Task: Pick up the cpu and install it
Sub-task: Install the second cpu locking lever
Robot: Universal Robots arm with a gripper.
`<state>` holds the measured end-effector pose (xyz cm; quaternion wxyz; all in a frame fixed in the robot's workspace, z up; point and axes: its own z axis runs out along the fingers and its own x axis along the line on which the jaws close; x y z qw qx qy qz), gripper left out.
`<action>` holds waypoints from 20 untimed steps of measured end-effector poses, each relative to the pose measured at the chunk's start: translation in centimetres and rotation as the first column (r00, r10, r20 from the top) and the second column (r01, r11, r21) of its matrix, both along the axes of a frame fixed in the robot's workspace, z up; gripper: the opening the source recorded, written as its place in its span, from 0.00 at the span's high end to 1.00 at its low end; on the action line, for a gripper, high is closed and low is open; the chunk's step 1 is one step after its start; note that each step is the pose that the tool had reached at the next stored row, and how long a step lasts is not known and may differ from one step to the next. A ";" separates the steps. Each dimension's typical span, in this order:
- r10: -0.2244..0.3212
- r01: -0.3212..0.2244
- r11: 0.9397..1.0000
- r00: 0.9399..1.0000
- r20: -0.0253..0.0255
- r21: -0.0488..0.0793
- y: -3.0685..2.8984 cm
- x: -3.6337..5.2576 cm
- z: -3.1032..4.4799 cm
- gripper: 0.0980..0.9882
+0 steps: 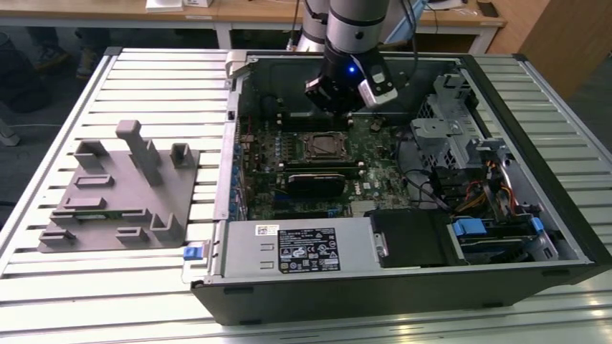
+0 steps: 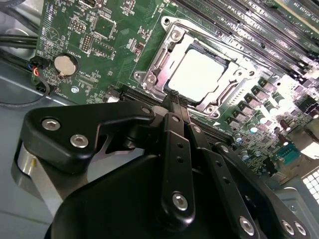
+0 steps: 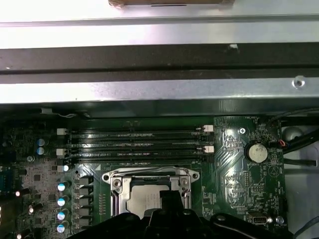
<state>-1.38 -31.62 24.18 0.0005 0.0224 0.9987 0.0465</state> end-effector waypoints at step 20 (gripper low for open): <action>0.000 0.000 1.000 1.000 0.000 0.000 -2.17 -0.03 0.69 0.99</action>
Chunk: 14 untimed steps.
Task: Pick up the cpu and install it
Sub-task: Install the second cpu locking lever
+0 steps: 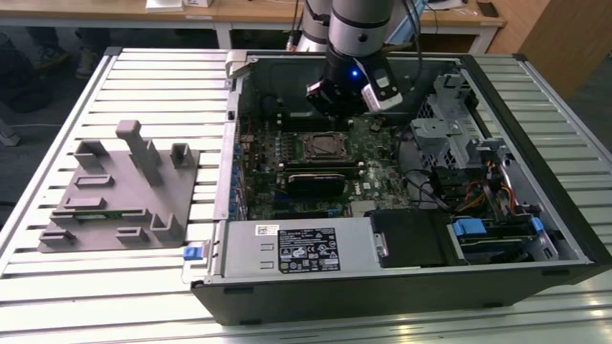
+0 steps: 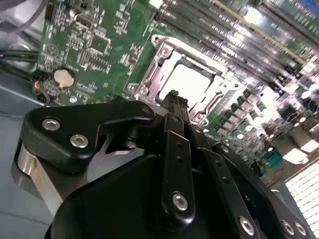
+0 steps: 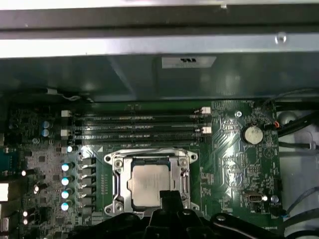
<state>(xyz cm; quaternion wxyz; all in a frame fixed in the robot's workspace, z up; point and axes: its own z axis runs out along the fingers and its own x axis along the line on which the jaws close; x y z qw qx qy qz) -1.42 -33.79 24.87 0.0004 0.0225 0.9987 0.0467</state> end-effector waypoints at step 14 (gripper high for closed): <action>-0.001 0.001 1.000 1.000 -0.002 0.003 -1.02 0.00 -0.44 0.99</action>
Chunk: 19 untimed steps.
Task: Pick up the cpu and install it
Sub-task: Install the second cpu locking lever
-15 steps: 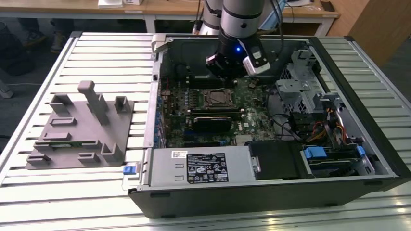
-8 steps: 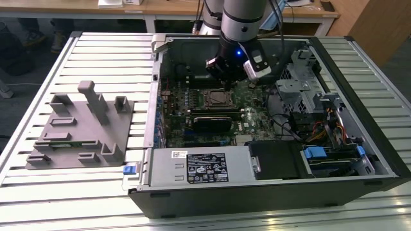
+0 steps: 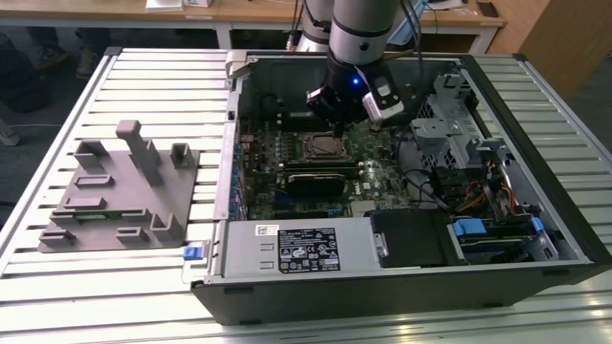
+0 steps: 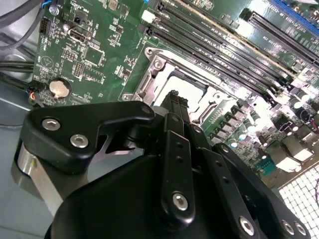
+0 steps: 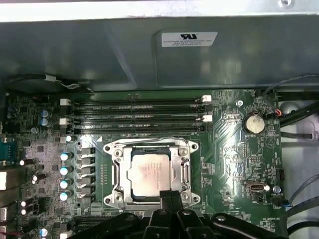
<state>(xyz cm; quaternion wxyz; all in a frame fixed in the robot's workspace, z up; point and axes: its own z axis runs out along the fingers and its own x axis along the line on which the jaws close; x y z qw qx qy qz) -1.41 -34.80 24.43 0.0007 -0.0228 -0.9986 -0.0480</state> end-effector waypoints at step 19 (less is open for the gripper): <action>0.000 0.000 1.000 1.000 0.000 0.002 -1.49 0.00 -0.09 0.99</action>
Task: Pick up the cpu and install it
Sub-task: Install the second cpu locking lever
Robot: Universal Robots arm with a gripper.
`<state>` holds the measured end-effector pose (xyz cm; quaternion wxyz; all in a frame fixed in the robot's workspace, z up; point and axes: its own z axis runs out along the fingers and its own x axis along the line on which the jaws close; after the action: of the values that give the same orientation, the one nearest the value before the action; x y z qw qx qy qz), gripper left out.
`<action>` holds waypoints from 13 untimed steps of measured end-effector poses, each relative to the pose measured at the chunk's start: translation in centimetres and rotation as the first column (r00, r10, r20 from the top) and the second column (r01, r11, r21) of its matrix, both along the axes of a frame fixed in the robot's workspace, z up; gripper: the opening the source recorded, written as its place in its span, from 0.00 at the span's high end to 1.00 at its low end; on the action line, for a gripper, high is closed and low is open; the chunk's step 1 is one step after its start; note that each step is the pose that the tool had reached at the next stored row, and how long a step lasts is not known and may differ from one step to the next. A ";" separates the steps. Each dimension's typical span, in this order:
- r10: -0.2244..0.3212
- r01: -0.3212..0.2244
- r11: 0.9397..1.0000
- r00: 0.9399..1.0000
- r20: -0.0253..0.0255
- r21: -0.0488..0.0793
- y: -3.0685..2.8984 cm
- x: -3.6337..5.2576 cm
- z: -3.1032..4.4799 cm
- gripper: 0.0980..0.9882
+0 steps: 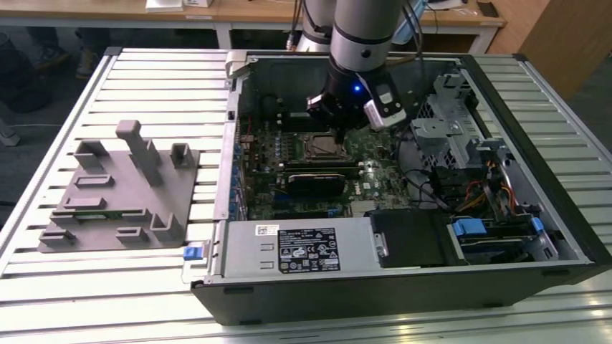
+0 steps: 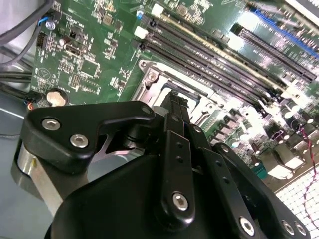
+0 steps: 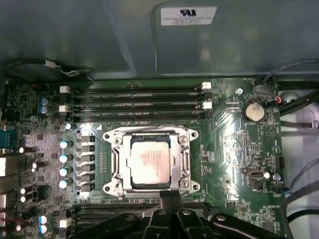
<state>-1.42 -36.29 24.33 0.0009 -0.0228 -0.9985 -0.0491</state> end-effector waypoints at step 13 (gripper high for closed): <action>0.000 0.000 1.000 1.000 -0.013 0.013 -1.24 0.00 -0.01 0.99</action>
<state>-1.42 -37.53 24.32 0.0073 -0.0232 -0.9982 -0.0554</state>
